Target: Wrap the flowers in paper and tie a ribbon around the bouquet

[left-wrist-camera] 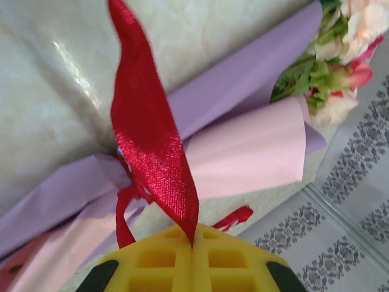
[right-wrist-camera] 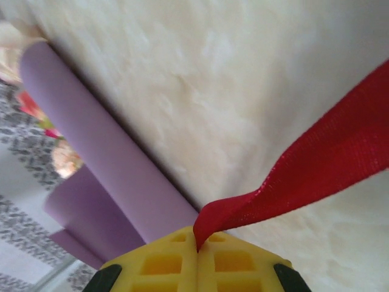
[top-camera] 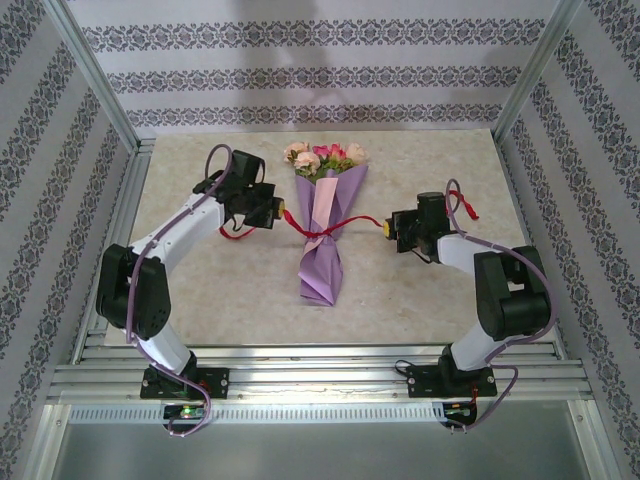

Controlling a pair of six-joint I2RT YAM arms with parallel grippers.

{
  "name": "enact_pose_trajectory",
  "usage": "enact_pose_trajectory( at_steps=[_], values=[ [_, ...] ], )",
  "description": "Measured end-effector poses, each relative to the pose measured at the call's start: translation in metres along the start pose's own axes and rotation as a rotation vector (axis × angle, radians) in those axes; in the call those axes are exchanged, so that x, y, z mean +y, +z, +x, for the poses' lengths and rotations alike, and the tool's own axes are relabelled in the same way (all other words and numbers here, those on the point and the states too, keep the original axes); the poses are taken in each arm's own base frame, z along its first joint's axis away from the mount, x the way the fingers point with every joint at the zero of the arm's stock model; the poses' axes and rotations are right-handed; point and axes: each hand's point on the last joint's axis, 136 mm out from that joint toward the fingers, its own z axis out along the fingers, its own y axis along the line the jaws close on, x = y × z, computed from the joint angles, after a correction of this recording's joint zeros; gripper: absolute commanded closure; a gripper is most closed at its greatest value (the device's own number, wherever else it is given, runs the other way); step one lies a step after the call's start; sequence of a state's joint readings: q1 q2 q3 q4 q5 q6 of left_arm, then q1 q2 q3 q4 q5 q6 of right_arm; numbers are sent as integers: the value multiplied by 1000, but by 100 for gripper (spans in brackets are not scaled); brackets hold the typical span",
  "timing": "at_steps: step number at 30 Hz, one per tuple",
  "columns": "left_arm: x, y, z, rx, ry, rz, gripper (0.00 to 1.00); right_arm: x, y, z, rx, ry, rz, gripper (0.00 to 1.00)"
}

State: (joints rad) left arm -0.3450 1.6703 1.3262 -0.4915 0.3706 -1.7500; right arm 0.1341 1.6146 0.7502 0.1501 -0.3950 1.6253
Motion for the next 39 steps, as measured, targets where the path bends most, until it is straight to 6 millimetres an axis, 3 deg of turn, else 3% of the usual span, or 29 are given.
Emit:
enact_pose_trajectory(
  at_steps=[9,20,24,28,32,36,39],
  values=[
    [17,18,38,71,-11,-1,100,-36,0,18,69,-70,177,100],
    [-11,28,61,130,-46,185,100,-67,-3,45,148,-157,324,99],
    [-31,23,71,171,-54,277,100,-65,-7,56,182,-206,365,63],
    [-32,26,76,197,-64,312,100,-65,-26,54,162,-269,415,51],
    [-31,28,78,214,-77,330,100,-39,-55,24,74,-315,396,50],
    [-41,25,83,246,-79,376,100,7,-82,-41,-81,-360,354,49],
    [-43,26,89,270,-72,384,100,39,-89,-94,-176,-403,362,50]
  ],
)
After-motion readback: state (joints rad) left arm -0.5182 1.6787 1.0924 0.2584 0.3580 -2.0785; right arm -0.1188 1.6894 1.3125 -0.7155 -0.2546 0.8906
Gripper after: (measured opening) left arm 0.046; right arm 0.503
